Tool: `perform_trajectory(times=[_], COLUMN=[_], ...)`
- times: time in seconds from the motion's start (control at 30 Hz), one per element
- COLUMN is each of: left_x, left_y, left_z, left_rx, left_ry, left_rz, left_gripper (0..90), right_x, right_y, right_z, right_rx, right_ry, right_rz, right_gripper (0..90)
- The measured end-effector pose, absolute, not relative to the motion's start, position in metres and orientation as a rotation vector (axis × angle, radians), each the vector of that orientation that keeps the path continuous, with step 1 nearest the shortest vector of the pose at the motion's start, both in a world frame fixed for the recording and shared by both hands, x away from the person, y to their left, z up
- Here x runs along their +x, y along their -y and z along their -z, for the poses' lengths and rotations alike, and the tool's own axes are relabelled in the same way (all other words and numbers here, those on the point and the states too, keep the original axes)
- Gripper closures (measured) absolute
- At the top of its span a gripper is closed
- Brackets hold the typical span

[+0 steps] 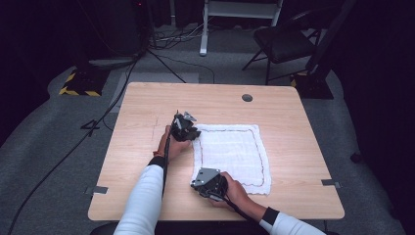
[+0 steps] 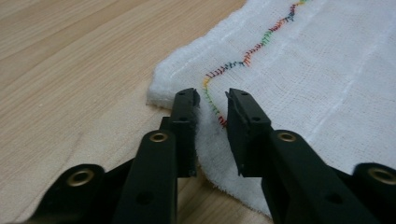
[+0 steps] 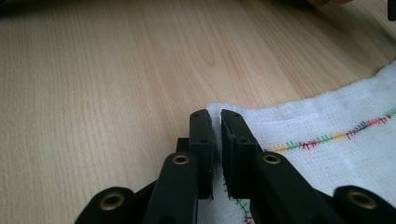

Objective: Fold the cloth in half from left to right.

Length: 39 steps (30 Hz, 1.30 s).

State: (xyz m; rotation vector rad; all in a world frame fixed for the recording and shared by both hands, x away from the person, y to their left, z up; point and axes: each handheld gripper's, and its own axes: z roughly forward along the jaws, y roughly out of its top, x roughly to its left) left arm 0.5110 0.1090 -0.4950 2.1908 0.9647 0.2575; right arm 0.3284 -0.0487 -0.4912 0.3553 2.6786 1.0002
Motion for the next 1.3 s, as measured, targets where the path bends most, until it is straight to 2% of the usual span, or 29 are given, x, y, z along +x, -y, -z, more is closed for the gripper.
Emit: perform_trajectory(times=[0.1, 0.23, 0.47, 1.0, 1.3], left_x=[0.51, 0.512, 0.511, 0.501, 0.495], left_y=[-0.109, -0.113, -0.118, -0.16, -0.165], left_z=[0.496, 0.496, 0.493, 0.479, 0.465], left_rx=[2.178, 2.168, 2.184, 2.144, 2.102], left_ry=[-0.974, -0.978, -0.997, -1.036, -1.017], left_rz=[-0.248, -0.226, -0.256, -0.308, -0.318], left_gripper=[82.4, 84.6, 85.3, 85.5, 85.5], right_x=[0.33, 0.331, 0.334, 0.334, 0.335], right_y=[0.049, 0.047, 0.05, 0.037, 0.036], right_z=[0.491, 0.491, 0.485, 0.477, 0.464], right_rx=[0.357, 0.354, 0.34, 0.306, 0.312], right_ry=[-2.682, -2.682, -2.664, -2.656, -2.629], right_rz=[-1.005, -1.007, -1.039, -1.078, -1.123], right_gripper=[85.1, 85.5, 86.0, 86.3, 86.3])
